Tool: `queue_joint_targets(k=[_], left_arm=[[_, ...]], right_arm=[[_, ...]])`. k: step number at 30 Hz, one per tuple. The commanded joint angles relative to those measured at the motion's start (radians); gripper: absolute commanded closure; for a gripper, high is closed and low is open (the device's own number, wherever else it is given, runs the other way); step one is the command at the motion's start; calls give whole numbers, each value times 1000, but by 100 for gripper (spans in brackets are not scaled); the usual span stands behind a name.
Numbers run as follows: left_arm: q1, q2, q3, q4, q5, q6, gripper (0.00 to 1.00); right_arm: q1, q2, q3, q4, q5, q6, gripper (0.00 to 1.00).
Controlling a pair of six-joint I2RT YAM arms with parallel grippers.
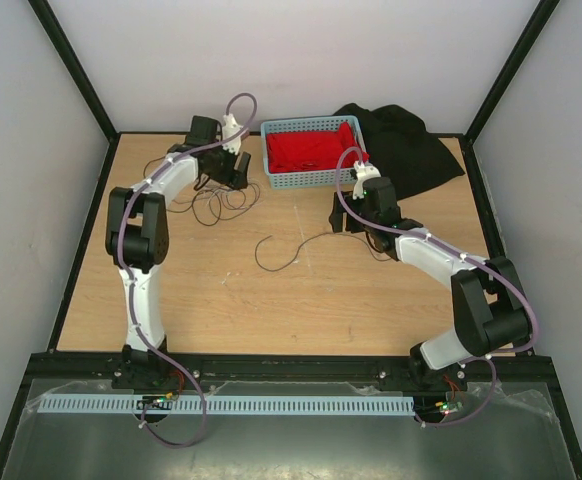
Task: Zip-tie the wires
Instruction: Untie the cable at the center of the board.
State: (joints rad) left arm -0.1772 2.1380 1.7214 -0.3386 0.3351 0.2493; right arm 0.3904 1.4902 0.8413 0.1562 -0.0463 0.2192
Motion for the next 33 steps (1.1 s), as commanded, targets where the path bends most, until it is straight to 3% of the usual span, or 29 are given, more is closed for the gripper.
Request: queue_joint_targets(k=[1,7,15,18,25,33], left_arm=[[13,39,41,-26,19,76,31],[12,83,65,-27,-2,85,39],[11,5,50,-28,-55,85,90],[17,-77,50,-23,-148,69,100],[67,-315,55,22,-310,-43,100],[164,-516,52,115,-243,-276,100]], right_arm=[[3,-2,12,20,-11,-15,20],[4,14,26,19,-21,-10,20],[4,11,31,18,-20,-7,20],[4,5,31,15,-29,-6,20],[4,-26,15,16,-53,4,20],[4,-64,0,36,-98,22,19]])
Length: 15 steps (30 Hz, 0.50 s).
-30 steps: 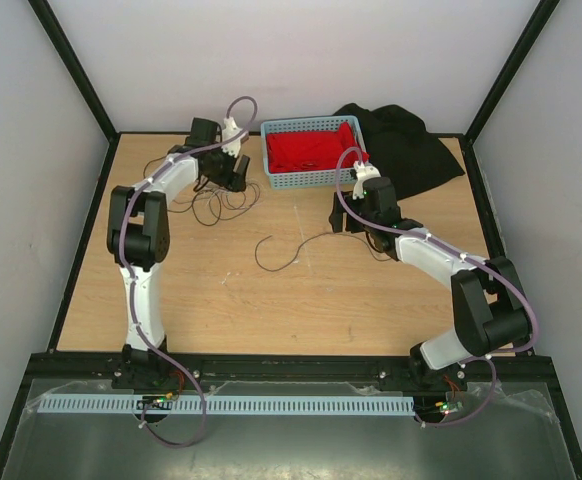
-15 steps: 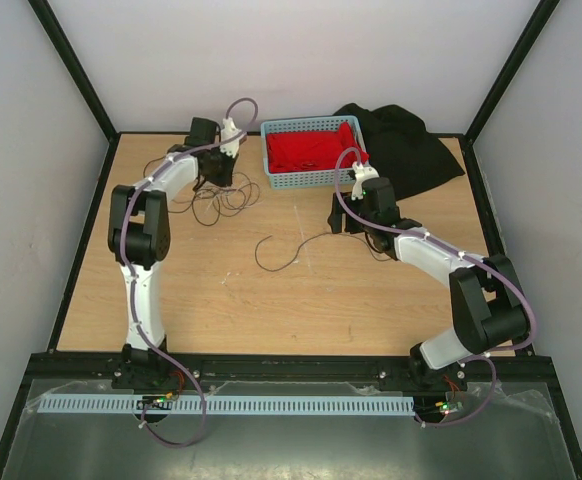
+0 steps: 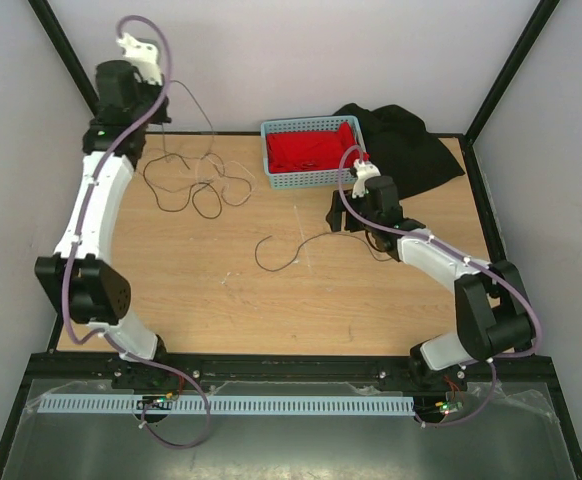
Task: Zip-tie the wires
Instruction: Untie the cable at the center of the board.
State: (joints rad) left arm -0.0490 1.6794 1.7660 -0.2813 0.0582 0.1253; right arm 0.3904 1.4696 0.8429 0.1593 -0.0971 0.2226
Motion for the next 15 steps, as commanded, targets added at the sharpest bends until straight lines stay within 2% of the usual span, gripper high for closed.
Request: queue_joint_targets(k=[1,5,11,13,15], left_arm=[[46,-75,4,75,57,-179,100],[89,-96,36,106,81,-300,100],[92,-23,179,6,74,-274,100],[97,-40,189,42,42,-286,100],[115,-53,200,85,87,-362,100]], right_arm=[[4,-51,-1,47,-67,29,19],[4,-69,0,103,-145,80,16],[4,-83,1,98,-158,89,16],[4,-87,-3,100,-162,89,14],[3,-87,-7,114,-177,89,12]])
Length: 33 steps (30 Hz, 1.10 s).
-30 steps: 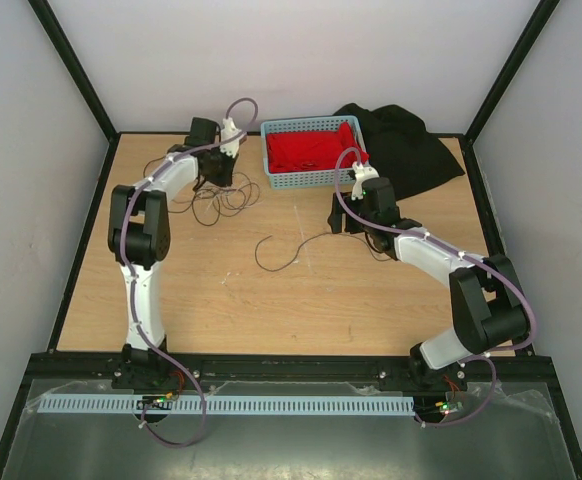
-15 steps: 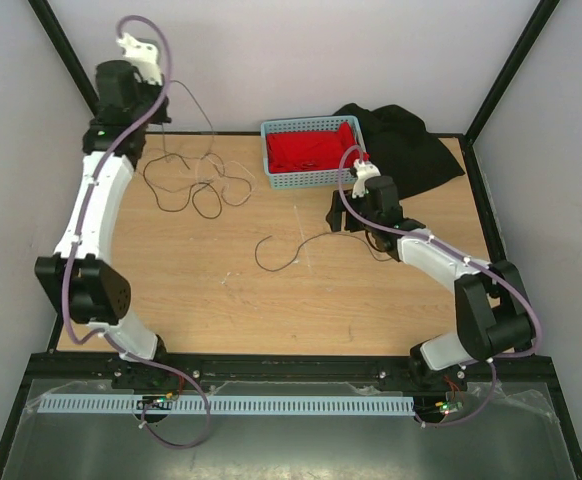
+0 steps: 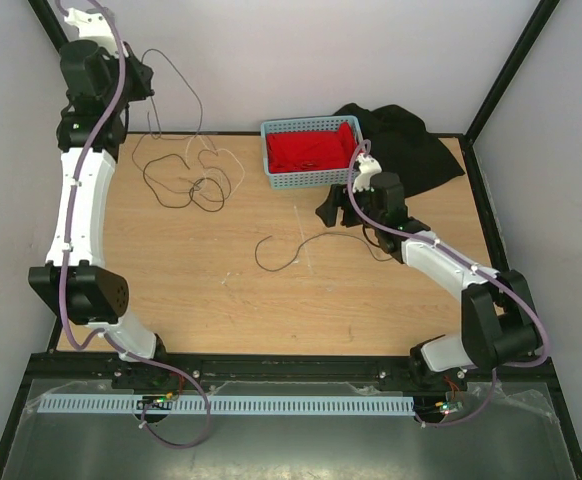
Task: Zip-tie the wires
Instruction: Untie the cable at the center of the board.
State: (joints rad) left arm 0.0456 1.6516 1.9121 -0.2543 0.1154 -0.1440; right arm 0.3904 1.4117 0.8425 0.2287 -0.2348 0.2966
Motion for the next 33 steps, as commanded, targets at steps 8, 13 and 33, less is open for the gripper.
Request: queue_joint_targets(k=[8,13,33], left_arm=[[36,-44,81,35,217,-280,100],[36,-63,63,36,251,-319,100],[55,-139,-39,49,324,-336,100]], right_arm=[[28,63,2,438,-167,152,8],[103,196,152,633,-157,202,4],[323,910,1155,406,32,254,5]])
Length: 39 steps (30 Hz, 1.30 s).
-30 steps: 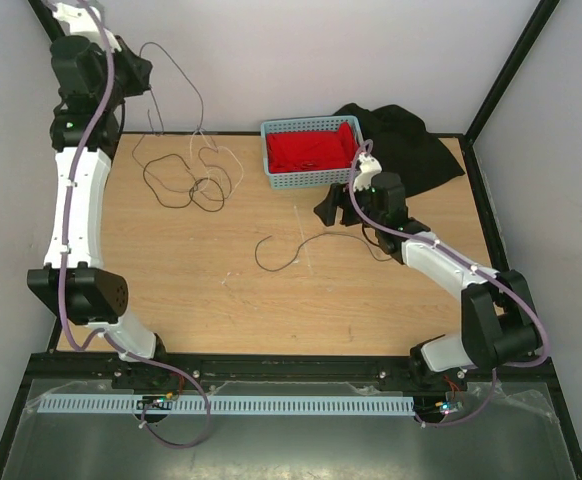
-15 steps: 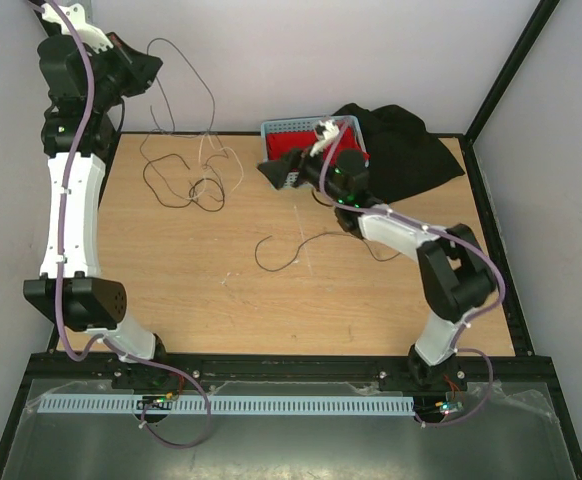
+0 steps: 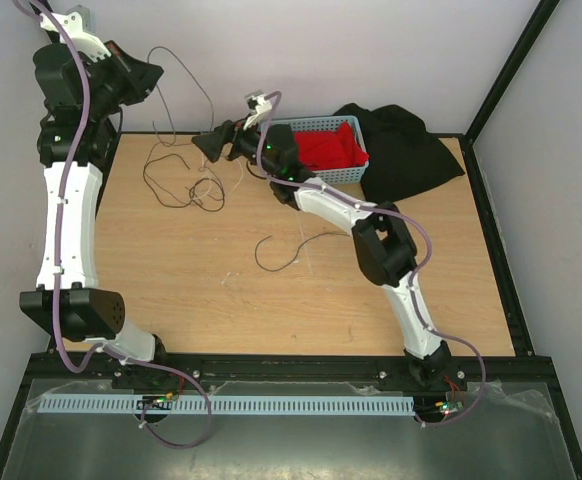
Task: Zip-tie the wires
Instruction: Untie the cable at the center of the board.
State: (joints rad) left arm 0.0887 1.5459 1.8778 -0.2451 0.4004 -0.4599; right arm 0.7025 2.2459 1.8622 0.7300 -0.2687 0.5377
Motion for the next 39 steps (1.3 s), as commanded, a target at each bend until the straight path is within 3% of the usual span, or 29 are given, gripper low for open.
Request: queue_joint_targets(k=[1,5,8,16,24,29,34,39], left_arm=[[14,-35,-6,42,46,-25,100],[21,-33,-8,64,85,-63,100],[41,-34,0,91,125,-116,100],[154,-30,118,130,173,-240,100],[260,-38,164,208,202,-368,100],[264,-32,152,215,272,-410,100],[265,-40,102,218,279,-391,100],[264,-42,49,218,269,-376,100]], right_arm=[[11,106,184,-114,73,18,6],[17,247,419,-211,88,11,11],[19,321,502,-254,119,7,16],[20,381,414,-268,155,12,25],[23,397,353,-293,155,-5,25],[22,369,331,-281,135,-44,24],[23,277,243,-236,4,-108,18],[23,97,5,-64,-60,-234,0]])
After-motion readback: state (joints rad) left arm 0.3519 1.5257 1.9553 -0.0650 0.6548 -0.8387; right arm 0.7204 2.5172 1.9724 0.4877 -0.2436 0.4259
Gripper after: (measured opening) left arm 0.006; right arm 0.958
